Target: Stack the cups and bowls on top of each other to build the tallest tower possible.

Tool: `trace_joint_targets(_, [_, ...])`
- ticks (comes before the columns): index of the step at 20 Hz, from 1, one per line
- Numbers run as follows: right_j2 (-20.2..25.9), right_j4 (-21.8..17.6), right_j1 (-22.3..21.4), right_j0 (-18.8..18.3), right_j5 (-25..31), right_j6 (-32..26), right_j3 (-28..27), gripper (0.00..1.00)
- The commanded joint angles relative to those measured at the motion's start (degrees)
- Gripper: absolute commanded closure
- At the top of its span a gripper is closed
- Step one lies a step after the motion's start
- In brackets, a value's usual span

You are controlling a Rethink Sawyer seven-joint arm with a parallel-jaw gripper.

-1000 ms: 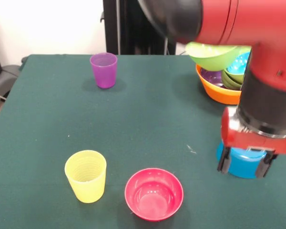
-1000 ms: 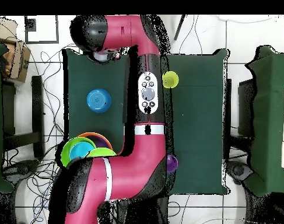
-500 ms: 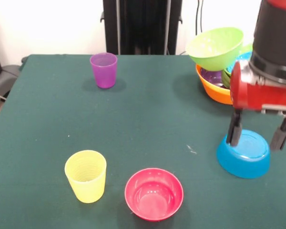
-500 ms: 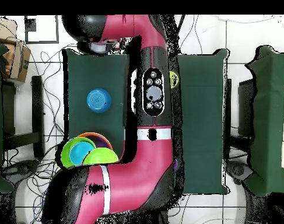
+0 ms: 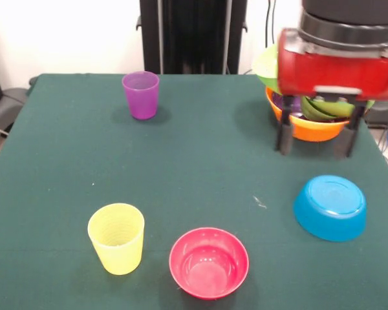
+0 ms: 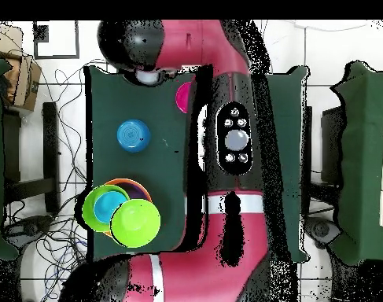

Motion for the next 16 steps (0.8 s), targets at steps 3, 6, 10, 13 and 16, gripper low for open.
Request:
trace_joint_targets(3, [0.5,-0.9,-6.4,-4.7,-8.3,-9.6,21.2,0.0])
trace_joint_targets(6, [1.3,-1.7,-6.4,-5.9,-10.6,-9.7,23.2,0.0])
trace_joint_targets(10, [3.0,-2.6,-2.4,-7.2,-12.1,-10.4,20.8,0.0])
trace_joint_targets(13, [3.7,-3.4,0.5,-6.8,-10.8,-11.3,16.6,0.0])
trace_joint_targets(16, [3.7,-3.7,1.1,-6.1,-9.2,-11.2,14.5,0.0])
